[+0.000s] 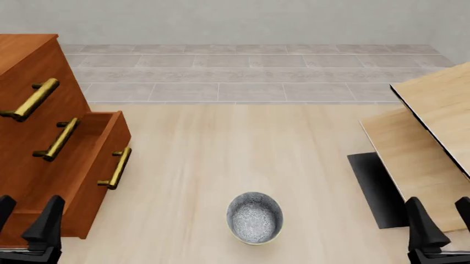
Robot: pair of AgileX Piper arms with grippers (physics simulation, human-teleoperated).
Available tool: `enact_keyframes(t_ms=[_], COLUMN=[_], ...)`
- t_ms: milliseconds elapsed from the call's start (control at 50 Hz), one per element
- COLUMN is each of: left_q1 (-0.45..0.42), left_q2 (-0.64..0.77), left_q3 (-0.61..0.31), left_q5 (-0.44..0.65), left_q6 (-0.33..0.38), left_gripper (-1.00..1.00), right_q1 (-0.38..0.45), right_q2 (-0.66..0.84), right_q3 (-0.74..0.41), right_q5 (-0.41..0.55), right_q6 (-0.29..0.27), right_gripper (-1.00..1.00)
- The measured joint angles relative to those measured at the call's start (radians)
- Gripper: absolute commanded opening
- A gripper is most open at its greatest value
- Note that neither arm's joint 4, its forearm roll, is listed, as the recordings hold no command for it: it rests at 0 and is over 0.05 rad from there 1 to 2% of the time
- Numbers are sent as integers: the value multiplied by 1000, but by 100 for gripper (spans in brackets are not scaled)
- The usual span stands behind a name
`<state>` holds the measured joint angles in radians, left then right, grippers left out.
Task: Close the bottom drawer of the cabinet.
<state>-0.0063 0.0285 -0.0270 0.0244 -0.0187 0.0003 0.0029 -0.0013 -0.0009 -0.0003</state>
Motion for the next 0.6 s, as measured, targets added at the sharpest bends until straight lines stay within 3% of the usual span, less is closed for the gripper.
enact_keyframes(t_ms=[460,600], left_q1=[-33,-55], left_q2=[-24,79], left_q3=[13,18], left_q5=[-32,-93], left_q6=[31,27], left_gripper=[100,100], right_q1=[13,18], right_q2=[2,4], right_q3=[-3,-2], right_q5=[0,-1], right_q6=[-13,-12], right_gripper=[100,100])
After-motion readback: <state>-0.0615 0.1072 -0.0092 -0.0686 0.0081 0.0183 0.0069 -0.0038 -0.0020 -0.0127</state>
